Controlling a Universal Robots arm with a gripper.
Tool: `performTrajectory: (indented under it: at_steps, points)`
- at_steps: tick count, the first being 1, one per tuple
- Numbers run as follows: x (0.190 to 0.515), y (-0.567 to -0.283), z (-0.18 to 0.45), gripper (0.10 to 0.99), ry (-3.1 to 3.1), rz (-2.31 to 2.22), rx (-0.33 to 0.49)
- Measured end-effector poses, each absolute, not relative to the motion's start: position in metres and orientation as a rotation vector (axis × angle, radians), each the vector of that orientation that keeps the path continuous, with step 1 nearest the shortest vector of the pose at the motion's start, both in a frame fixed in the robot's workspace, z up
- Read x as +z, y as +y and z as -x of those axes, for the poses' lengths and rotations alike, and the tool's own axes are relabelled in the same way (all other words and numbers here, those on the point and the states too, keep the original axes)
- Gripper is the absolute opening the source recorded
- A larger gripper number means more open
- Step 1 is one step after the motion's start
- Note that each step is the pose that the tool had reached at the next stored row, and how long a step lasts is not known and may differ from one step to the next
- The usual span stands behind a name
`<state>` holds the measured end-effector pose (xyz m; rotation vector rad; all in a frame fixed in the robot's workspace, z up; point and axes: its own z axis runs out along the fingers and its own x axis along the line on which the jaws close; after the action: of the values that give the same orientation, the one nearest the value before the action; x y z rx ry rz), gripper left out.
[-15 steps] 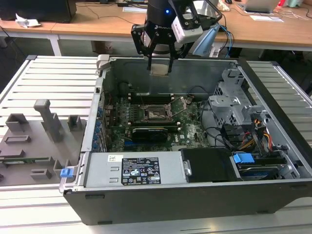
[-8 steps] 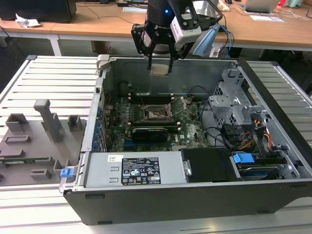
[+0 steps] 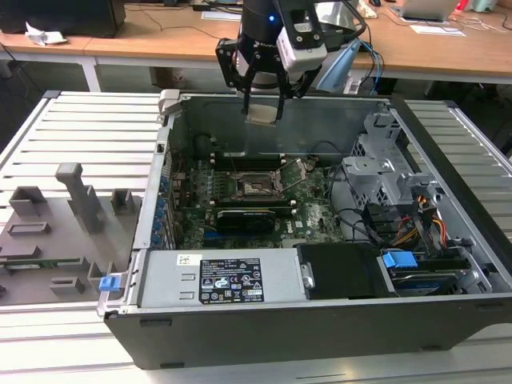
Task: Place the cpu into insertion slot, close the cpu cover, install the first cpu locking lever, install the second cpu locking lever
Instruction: 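Place the cpu into insertion slot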
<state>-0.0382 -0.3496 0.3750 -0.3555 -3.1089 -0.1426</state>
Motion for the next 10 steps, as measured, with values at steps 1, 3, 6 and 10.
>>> performTrajectory:
  at_steps: [1,3,6,10]
  points:
    - [0.375,-0.3496,0.0382,0.529,-3.108,0.361,-0.143]
    - [0.375,-0.3496,0.0382,0.529,-3.107,0.373,-0.143]
    - [0.375,-0.3496,0.0382,0.529,-3.105,0.395,-0.143]
    - [0.3749,-0.3496,0.0382,0.529,-3.101,0.436,-0.143]
